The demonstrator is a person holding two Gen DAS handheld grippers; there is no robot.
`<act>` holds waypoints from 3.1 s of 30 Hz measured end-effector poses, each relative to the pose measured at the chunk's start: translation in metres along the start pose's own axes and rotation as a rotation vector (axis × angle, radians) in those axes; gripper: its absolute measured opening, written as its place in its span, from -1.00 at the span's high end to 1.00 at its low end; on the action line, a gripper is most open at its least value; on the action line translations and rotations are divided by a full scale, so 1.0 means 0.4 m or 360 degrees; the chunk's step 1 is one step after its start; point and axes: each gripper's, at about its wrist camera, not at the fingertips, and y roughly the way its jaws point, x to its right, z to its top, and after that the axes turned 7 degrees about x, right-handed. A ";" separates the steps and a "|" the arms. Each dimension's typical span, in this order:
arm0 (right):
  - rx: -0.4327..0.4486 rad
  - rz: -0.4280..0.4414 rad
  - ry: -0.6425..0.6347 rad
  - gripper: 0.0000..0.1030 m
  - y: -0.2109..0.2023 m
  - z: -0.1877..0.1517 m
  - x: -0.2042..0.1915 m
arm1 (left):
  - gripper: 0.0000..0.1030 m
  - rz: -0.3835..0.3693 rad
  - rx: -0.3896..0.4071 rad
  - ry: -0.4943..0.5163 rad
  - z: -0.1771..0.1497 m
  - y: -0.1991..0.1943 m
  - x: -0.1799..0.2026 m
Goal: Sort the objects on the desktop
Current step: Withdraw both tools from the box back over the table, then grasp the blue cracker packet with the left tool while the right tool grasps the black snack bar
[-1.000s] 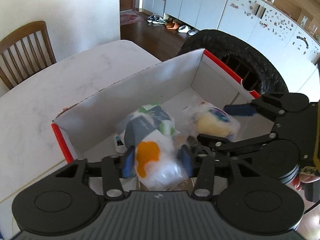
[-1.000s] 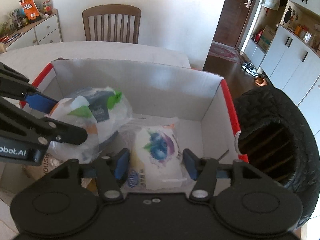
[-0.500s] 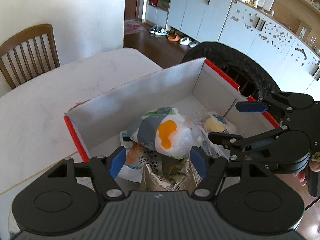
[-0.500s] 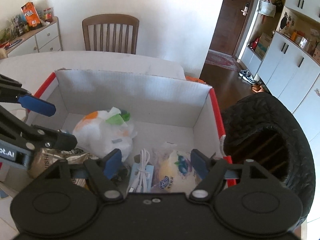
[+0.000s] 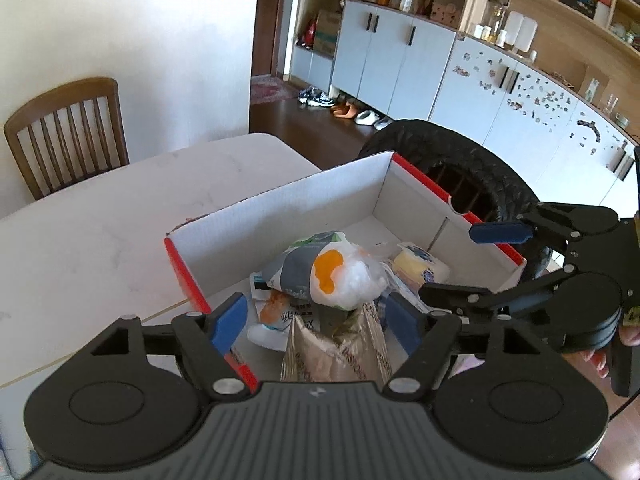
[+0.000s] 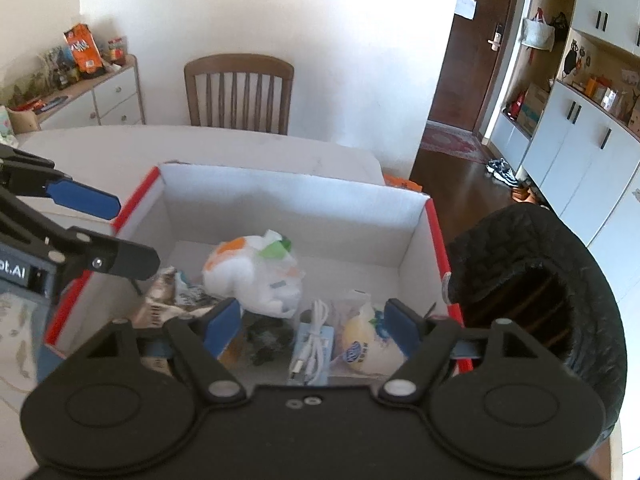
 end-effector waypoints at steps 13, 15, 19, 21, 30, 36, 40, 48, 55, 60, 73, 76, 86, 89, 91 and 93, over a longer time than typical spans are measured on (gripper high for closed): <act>0.0120 -0.0072 0.0092 -0.64 -0.083 -0.011 -0.083 | -1.00 -0.0025 0.0166 0.0004 -0.061 -0.136 -0.052; 0.0134 -0.0084 0.0102 -0.64 -0.092 -0.013 -0.107 | -1.00 -0.0022 0.0177 -0.0021 -0.067 -0.151 -0.067; 0.0147 -0.0084 0.0130 -0.64 -0.103 -0.016 -0.156 | -1.00 -0.0031 0.0194 -0.0030 -0.086 -0.190 -0.096; 0.0147 -0.0087 0.0152 -0.64 -0.105 -0.019 -0.184 | -1.00 -0.0010 0.0212 -0.0011 -0.098 -0.214 -0.110; 0.0134 -0.0067 0.0205 -0.64 -0.101 -0.030 -0.340 | -1.00 0.0073 0.0291 -0.0004 -0.166 -0.321 -0.206; 0.0119 -0.0015 0.0187 -0.64 -0.091 -0.028 -0.460 | -1.00 0.0119 0.0325 0.0004 -0.211 -0.389 -0.280; 0.0112 0.0011 0.0165 -0.64 -0.083 -0.026 -0.538 | -1.00 0.0170 0.0338 -0.0008 -0.237 -0.425 -0.330; 0.0095 0.0068 0.0095 -0.64 -0.072 -0.024 -0.672 | -1.00 0.0220 0.0340 -0.0064 -0.283 -0.470 -0.426; 0.0076 0.0133 0.0060 -0.64 -0.066 -0.020 -0.775 | -1.00 0.0279 0.0316 -0.0111 -0.320 -0.482 -0.519; 0.0057 0.0169 0.0044 -0.64 -0.053 -0.024 -0.860 | -1.00 0.0371 0.0275 -0.0160 -0.339 -0.472 -0.605; 0.0023 0.0142 0.0019 -0.64 0.010 -0.067 -1.075 | -1.00 0.0531 0.0124 -0.0372 -0.395 -0.426 -0.796; -0.0037 0.0190 -0.0013 -0.64 0.032 -0.080 -1.110 | -1.00 0.0533 0.0091 -0.0379 -0.408 -0.410 -0.814; -0.0111 0.0188 -0.0093 -0.62 0.093 -0.097 -1.169 | -0.99 0.0486 -0.0034 -0.0357 -0.418 -0.307 -0.814; -0.0137 0.0178 -0.0097 -0.61 0.110 -0.103 -1.169 | -0.98 0.0474 -0.0066 -0.0369 -0.425 -0.279 -0.810; -0.0141 0.0176 -0.0108 -0.61 0.116 -0.106 -1.172 | -0.98 0.0475 -0.0073 -0.0363 -0.429 -0.267 -0.804; -0.0141 0.0179 -0.0119 -0.59 0.121 -0.108 -1.174 | -0.96 0.0467 -0.0070 -0.0361 -0.432 -0.260 -0.801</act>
